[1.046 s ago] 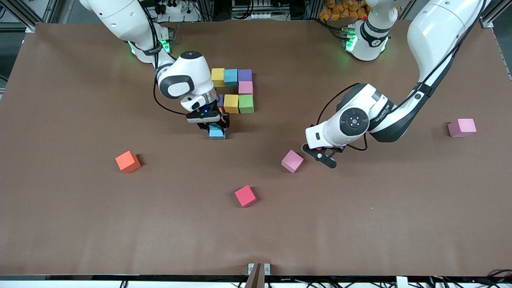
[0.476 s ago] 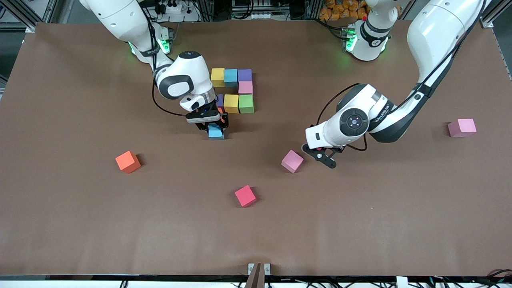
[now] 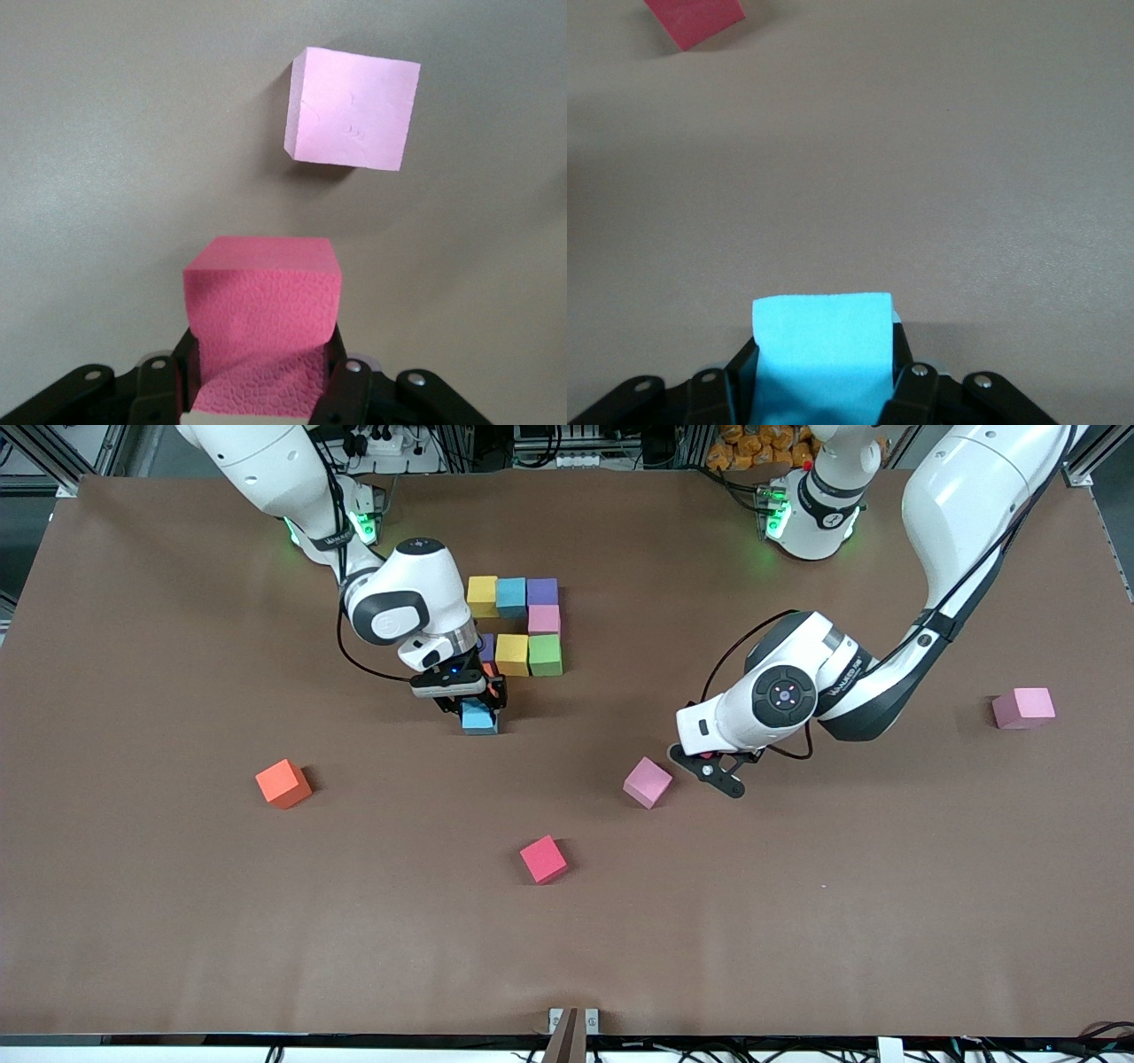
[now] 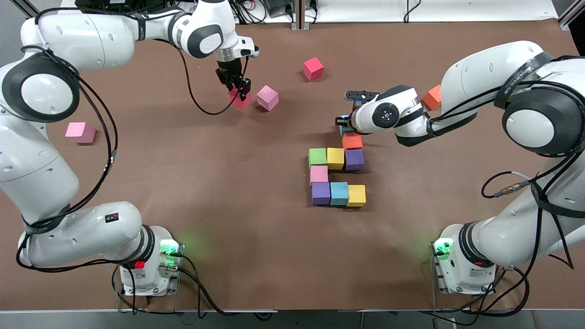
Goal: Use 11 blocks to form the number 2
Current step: 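Lower the blue cube onto the block figure with the right gripper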
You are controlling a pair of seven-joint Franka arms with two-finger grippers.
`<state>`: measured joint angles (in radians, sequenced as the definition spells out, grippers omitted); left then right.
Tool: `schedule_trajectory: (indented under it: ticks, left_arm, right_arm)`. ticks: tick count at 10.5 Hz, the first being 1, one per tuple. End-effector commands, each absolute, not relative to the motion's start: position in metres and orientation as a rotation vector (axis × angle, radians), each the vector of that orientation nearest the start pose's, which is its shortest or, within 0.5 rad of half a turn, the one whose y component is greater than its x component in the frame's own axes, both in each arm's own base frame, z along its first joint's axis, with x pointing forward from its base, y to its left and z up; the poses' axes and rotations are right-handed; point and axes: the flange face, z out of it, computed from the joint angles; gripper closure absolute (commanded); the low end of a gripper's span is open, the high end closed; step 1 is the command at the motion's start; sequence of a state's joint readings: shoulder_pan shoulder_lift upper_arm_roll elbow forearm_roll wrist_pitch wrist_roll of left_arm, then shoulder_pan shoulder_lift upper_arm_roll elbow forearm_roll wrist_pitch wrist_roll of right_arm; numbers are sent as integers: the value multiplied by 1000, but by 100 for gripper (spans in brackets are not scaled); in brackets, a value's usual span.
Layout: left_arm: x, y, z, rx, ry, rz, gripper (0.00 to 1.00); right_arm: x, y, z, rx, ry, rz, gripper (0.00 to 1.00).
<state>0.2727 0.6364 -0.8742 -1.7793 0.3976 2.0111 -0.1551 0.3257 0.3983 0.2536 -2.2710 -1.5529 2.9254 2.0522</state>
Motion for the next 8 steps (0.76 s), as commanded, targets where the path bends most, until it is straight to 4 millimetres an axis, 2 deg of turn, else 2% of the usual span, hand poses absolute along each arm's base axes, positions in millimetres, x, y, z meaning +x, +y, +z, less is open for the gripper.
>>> schedule_trajectory:
  ticks: [1,3,5,6,7,8]
  left_arm:
    - [561,-297,291,-3051,940,280,100]
    - [561,-297,291,-3051,940,280,100]
    - [560,-297,290,-3050,940,283,100]
    - [560,-297,290,-3050,940,283,100]
    - [560,-297,290,-3050,940,283,100]
    - [560,-297,290,-3050,940,283,100]
  right_arm:
    - [386,332,198,-2898,35,-710,100]
    - [386,332,197,-2899,38,-707,88]
    - [386,332,197,-2898,42,-706,38]
    - [386,332,197,-2897,49,-706,29]
    - [386,332,197,-2897,49,-706,0]
    - [386,332,197,-2897,49,-706,0]
